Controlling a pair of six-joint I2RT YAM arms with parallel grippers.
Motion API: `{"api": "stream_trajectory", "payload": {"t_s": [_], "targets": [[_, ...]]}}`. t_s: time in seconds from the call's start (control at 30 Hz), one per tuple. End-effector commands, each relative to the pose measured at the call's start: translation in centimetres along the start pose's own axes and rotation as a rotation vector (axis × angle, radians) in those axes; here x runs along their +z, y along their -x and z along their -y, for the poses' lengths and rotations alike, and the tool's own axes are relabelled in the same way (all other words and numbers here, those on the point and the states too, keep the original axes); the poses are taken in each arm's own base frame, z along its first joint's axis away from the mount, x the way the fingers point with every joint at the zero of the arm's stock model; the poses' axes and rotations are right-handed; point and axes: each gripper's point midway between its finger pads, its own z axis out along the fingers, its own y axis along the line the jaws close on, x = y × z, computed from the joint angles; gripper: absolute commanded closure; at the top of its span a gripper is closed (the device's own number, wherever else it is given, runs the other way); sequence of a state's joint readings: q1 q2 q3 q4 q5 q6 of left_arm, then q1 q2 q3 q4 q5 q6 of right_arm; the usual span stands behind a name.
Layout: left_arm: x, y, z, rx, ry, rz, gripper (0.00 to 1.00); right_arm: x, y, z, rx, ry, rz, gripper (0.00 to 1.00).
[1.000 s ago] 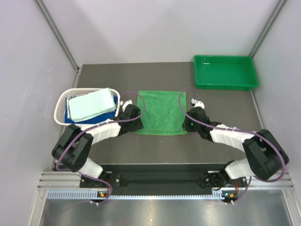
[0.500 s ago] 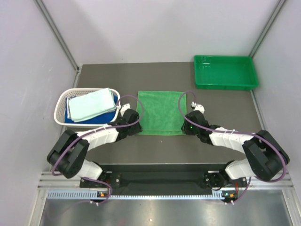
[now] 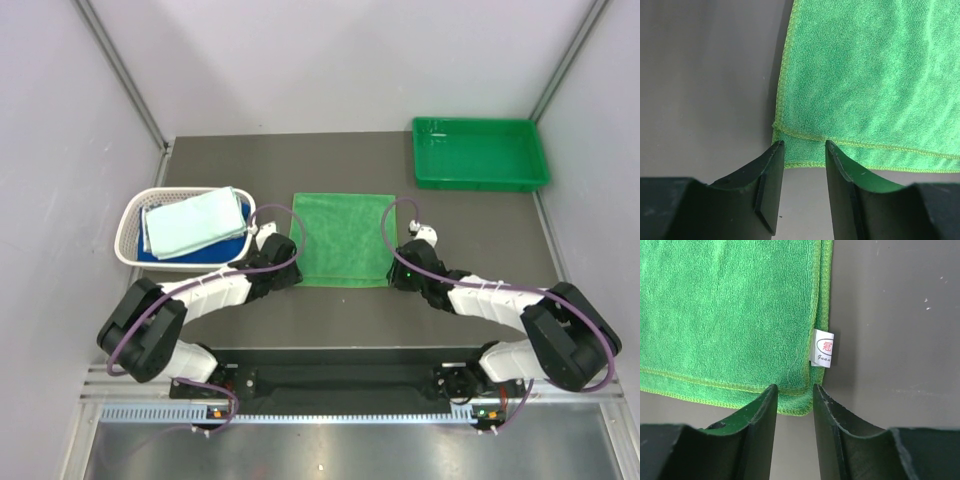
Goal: Fold and stack the towels
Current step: Fold the towel
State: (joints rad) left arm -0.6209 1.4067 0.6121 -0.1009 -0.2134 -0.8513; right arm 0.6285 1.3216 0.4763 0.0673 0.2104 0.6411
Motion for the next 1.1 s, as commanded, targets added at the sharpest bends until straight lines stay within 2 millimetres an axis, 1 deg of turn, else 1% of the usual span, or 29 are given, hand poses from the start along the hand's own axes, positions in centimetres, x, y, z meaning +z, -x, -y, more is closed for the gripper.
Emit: {"api": "stream_trajectory", "payload": {"t_s": [0.0,0.17,0.3,0.47,0.67,0.83,0.9,0.93,1.07], "targets": [[-0.4,-0.1,-0.9,0.001,0.030,0.014,0.56,-0.1,0.9,-1.2,0.015,0.029,0.044,0.66],[-0.8,1.3,-0.5,0.014,0.043,0.047,0.56,-0.4,1.5,-1.3,0.010,0.024,0.056,0.69],[-0.8,1.4,-0.8,0.026,0.063,0.049,0.56,-0.2,1.6,-1.3,0.000,0.017,0.052,0.72],[-0.8,1.7,-1.1,0.031,0.082,0.061,0.57,-0.1,1.5,-1.2,-0.001,0.012,0.050,0.79],[-0.9,2.8,-0.5,0.044,0.088,0.082,0.58,-0.3,1.9,-1.5,-0.007,0.016,0.054,0.85],[-0.8,3.7,0.1,0.055,0.095,0.101,0.59,-0.5,2.1,-1.5,-0.011,0.017,0.058,0.87],[-0.6,3.9,0.0,0.063,0.105,0.104,0.60,-0.5,2.2,-1.4,-0.009,0.013,0.062,0.87],[-0.6,4.1,0.2,0.065,0.105,0.107,0.60,-0.5,2.2,-1.4,-0.011,0.013,0.062,0.89],[-0.2,4.3,0.3,0.079,0.120,0.099,0.61,-0.7,2.5,-1.5,-0.014,0.013,0.067,0.91]]}}
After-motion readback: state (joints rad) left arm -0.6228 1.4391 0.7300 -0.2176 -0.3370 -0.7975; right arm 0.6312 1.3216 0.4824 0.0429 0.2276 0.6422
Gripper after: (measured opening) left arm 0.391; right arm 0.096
